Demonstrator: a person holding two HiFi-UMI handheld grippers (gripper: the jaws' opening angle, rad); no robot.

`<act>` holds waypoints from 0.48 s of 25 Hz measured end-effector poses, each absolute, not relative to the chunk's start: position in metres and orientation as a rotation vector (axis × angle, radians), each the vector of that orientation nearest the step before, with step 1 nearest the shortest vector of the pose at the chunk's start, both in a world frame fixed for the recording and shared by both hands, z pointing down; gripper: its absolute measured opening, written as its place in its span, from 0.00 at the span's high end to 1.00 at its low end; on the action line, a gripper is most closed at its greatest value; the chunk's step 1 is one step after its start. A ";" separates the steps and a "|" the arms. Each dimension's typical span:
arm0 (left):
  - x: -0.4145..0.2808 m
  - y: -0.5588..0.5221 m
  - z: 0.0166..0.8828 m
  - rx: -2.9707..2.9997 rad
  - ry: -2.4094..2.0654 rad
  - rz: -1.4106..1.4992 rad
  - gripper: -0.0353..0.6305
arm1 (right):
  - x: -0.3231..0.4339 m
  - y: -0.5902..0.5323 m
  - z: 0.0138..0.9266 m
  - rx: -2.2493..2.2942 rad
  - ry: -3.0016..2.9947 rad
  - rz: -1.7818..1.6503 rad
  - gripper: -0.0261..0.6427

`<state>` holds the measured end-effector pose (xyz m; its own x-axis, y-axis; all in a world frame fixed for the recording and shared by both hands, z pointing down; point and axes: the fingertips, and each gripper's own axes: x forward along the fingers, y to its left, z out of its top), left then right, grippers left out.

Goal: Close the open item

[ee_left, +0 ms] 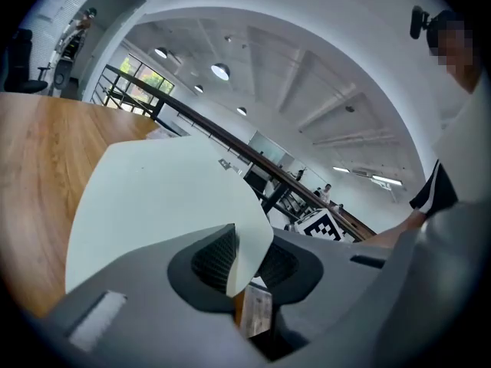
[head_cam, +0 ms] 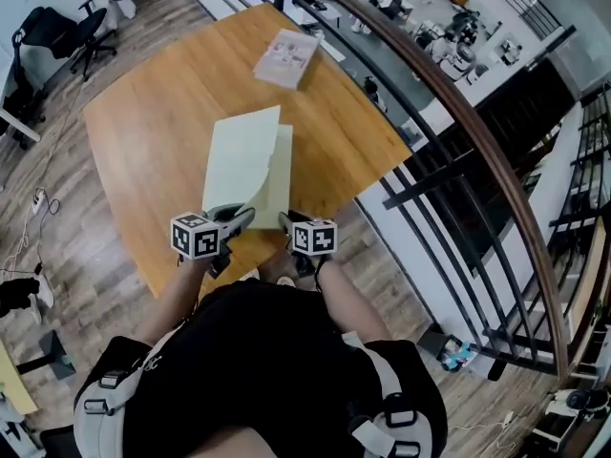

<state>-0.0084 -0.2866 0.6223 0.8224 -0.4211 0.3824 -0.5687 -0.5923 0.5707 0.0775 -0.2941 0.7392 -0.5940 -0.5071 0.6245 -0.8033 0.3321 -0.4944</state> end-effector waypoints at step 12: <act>0.037 -0.285 0.707 2.237 -0.594 0.701 0.85 | 0.076 -0.290 0.740 1.149 -2.252 1.161 0.80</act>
